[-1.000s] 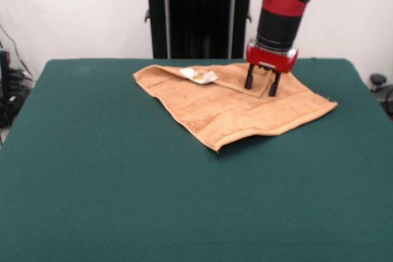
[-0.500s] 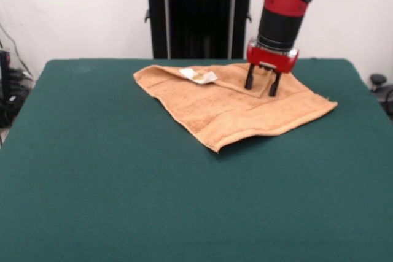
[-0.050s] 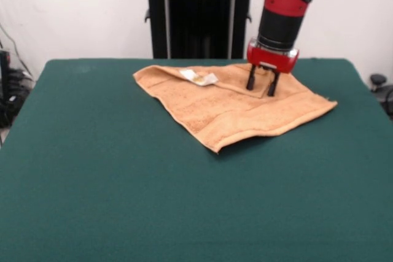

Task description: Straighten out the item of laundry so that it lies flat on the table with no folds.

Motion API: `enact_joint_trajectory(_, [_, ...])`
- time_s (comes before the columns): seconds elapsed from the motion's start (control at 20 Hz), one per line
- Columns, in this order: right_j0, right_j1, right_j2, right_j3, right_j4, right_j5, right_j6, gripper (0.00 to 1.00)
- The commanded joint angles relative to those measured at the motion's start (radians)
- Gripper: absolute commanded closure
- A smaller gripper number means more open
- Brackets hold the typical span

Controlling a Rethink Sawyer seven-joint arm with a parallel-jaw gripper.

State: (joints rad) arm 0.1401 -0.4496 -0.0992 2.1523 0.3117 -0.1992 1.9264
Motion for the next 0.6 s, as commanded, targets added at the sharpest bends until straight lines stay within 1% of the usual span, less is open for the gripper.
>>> enact_joint_trajectory(0.05, [-0.025,0.213,0.044,-0.211,0.030,-0.031,0.133,1.00])
enact_joint_trajectory(0.15, [-0.039,0.213,0.055,-0.214,0.021,-0.006,0.123,1.00])
enact_joint_trajectory(0.45, [-0.029,0.210,0.049,-0.212,0.025,-0.017,0.145,1.00])
enact_joint_trajectory(0.5, [-0.027,0.209,0.048,-0.208,0.030,-0.035,0.160,1.00])
enact_joint_trajectory(0.6, [-0.055,0.207,0.078,-0.197,0.022,-0.035,0.181,1.00])
